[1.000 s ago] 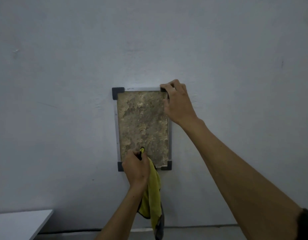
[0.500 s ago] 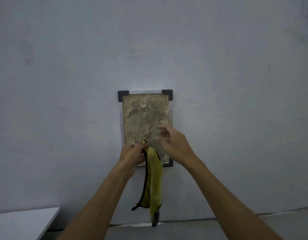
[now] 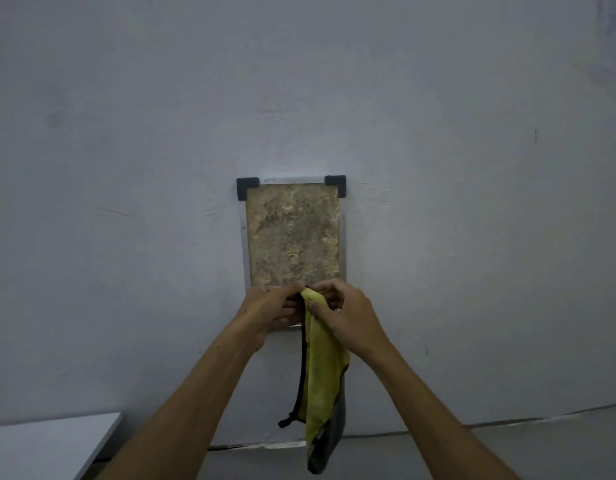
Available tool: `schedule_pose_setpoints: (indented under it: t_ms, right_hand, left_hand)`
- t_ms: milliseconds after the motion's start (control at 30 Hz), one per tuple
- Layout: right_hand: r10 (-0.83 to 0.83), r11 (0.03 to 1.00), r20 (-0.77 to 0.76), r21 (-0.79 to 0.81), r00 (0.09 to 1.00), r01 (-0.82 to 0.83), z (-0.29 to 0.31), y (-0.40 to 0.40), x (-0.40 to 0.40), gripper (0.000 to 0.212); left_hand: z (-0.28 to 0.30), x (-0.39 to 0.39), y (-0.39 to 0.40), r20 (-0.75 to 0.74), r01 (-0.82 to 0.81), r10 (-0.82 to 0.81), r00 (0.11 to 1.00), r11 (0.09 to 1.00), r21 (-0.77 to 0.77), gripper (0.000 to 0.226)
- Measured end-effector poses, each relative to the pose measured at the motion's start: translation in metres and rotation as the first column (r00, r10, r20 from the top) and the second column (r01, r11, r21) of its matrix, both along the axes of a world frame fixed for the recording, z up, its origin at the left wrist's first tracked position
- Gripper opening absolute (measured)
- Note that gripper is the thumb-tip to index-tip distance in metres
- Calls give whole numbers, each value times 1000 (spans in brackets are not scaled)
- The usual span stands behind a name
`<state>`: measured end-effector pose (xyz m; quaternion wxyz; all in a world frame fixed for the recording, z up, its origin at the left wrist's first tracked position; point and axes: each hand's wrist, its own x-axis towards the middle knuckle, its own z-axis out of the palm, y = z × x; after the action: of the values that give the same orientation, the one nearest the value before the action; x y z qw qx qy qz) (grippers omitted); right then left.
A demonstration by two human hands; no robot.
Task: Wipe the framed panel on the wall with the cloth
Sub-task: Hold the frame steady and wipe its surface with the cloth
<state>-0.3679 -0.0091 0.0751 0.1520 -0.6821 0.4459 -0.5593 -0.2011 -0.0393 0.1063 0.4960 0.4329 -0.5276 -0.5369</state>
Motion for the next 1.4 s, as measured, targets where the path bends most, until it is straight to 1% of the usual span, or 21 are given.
schedule_pose_setpoints:
  t_ms: [67, 167, 267, 333, 367, 400, 467, 533, 567, 667, 733, 800, 867, 967, 1033, 1133, 1167, 1200, 1300, 1333, 1400]
  right_hand:
    - [39, 998, 39, 57, 998, -41, 0, -1, 0, 28]
    - [44, 995, 20, 83, 999, -46, -4, -3, -2, 17]
    - [26, 994, 115, 103, 993, -38, -12, -7, -4, 11]
    - [-8, 991, 163, 135, 987, -14, -17, -10, -6, 9]
    - [-46, 991, 142, 130, 989, 28, -19, -12, -6, 10]
    - [-93, 991, 92, 100, 991, 84, -21, -14, -6, 11]
    - [-184, 983, -15, 11, 983, 184, -21, -16, -2, 13]
    - [-232, 971, -63, -72, 971, 228, -20, -19, 6, 18]
    - [-262, 960, -89, -123, 961, 250, -18, -22, 10, 15]
    - [-417, 889, -142, -272, 898, 369, -10, -33, 21, 9]
    - [-506, 837, -164, -332, 847, 435, -8, -43, 31, 14]
    - [-564, 809, -277, -375, 778, 453, -17, -52, 45, 14]
    - [-565, 815, -386, -400, 729, 420, -35, -59, 61, 8]
    - [-449, 887, -470, -333, 760, 319, -50, -59, 65, 10]
    - [-454, 877, -387, -350, 803, 328, -41, -60, 62, 9]
    - [-548, 803, -135, -363, 826, 473, -24, -59, 58, 14]
    - [-568, 787, -118, -368, 815, 495, -23, -60, 61, 13]
    - [-574, 788, -172, -380, 800, 484, -26, -60, 66, 12]
    - [-465, 873, -413, -361, 783, 328, -42, -60, 77, 13]
    - [-457, 877, -411, -356, 789, 323, -42, -61, 74, 13]
    - [-523, 826, -248, -384, 815, 413, -38, -60, 64, 10]
  left_hand:
    - [4, 1, 1, 42, 29, -30, 999, 1000, 10, 24]
    - [6, 7, 3, 142, 86, -91, 986, 995, 44, 26]
    - [6, 16, 4, 272, 137, -152, 950, 988, 74, 29]
    - [8, 23, 1, 463, 101, -69, 883, 994, -44, 23]
    - [10, 26, -3, 548, 55, 58, 834, 981, -187, 21]
    - [11, 30, -9, 587, -4, 239, 773, 928, -373, 19]
    - [16, 41, -17, 499, -75, 589, 635, 690, -719, 13]
    - [15, 52, -28, 381, -31, 745, 547, 473, -881, 36]
    - [12, 58, -35, 375, 37, 762, 528, 421, -906, 51]
    - [-6, 72, -50, 440, 259, 779, 446, 359, -897, 86]
    - [-18, 82, -59, 494, 339, 774, 397, 376, -862, 99]
    - [-26, 91, -64, 526, 385, 766, 369, 389, -837, 107]
    - [-29, 97, -69, 550, 423, 761, 343, 397, -814, 113]
    - [-32, 104, -74, 540, 460, 780, 317, 372, -806, 113]
    - [-35, 109, -78, 507, 485, 821, 261, 342, -805, 113]
    - [-38, 115, -86, 479, 534, 853, 209, 311, -787, 117]
    - [-39, 117, -89, 474, 544, 855, 211, 300, -784, 117]
    - [-39, 118, -92, 470, 555, 856, 213, 290, -780, 117]
    - [-41, 121, -100, 458, 565, 860, 226, 267, -781, 115]
    - [-42, 122, -101, 451, 568, 863, 229, 258, -781, 114]
    - [-43, 123, -105, 434, 572, 866, 247, 232, -787, 114]
